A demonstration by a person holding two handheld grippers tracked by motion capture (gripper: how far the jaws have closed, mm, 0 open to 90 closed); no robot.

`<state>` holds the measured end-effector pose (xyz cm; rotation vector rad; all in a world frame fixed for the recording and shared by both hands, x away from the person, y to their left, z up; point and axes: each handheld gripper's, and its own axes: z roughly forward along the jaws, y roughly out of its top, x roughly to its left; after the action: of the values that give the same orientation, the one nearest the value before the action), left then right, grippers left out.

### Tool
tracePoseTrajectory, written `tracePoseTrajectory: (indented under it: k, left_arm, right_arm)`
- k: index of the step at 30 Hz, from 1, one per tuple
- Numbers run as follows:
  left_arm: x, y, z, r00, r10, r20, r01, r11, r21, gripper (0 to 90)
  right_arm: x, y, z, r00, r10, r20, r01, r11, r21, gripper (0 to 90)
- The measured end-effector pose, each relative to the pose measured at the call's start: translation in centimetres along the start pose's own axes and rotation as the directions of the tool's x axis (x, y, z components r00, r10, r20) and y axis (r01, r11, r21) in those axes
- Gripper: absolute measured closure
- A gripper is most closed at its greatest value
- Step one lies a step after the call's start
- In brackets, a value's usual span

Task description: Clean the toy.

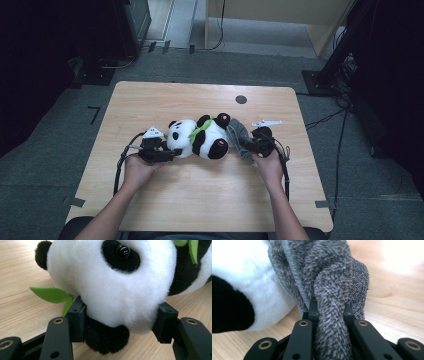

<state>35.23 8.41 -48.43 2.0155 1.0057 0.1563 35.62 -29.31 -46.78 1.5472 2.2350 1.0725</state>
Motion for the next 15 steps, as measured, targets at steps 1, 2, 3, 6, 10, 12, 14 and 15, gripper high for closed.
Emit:
tracePoseTrajectory:
  k: [1,2,3,6,10,12,14,15]
  left_arm:
    - [0.0,0.0,0.0,1.0000,0.001,0.000,-0.001,1.0000,-0.001,40.4]
    - [0.0,0.0,0.0,1.0000,0.000,-0.001,0.000,1.0000,-0.002,40.1]
    - [0.0,0.0,0.0,1.0000,-0.001,-0.001,0.001,1.0000,-0.002,39.7]
    - [-0.1,0.0,0.0,1.0000,0.004,-0.006,-0.004,1.0000,-0.003,39.4]
    - [-0.3,-0.1,0.0,0.9998,0.015,-0.015,-0.015,0.9999,-0.003,39.3]
    - [-0.3,-0.1,0.0,0.9998,0.009,-0.016,-0.009,1.0000,-0.003,38.8]
    - [-0.3,-0.1,0.0,0.9999,0.006,-0.016,-0.006,1.0000,-0.006,38.7]
    - [-0.3,-0.1,0.0,0.9999,0.006,-0.014,-0.006,1.0000,-0.006,38.6]
  right_arm:
    - [-0.2,0.1,-0.3,1.0000,0.003,-0.001,-0.003,1.000,-0.009,78.3]
    - [-0.4,0.1,-0.5,1.0000,0.007,-0.001,-0.007,1.000,-0.016,78.2]
    - [-0.6,0.2,-0.8,0.9999,0.012,-0.001,-0.012,1.000,-0.027,77.8]
    - [-1.4,0.3,-1.4,0.9993,0.037,0.009,-0.036,0.998,-0.046,77.6]
    - [-2.6,0.5,-2.3,0.9979,0.060,0.024,-0.058,0.996,-0.066,77.5]
    - [-3.1,0.5,-2.9,0.9970,0.075,0.023,-0.073,0.994,-0.077,77.4]
    - [-3.6,0.6,-3.4,0.9966,0.078,0.028,-0.075,0.993,-0.088,77.2]
    - [-3.9,0.6,-3.6,0.9960,0.084,0.030,-0.081,0.992,-0.092,77.2]
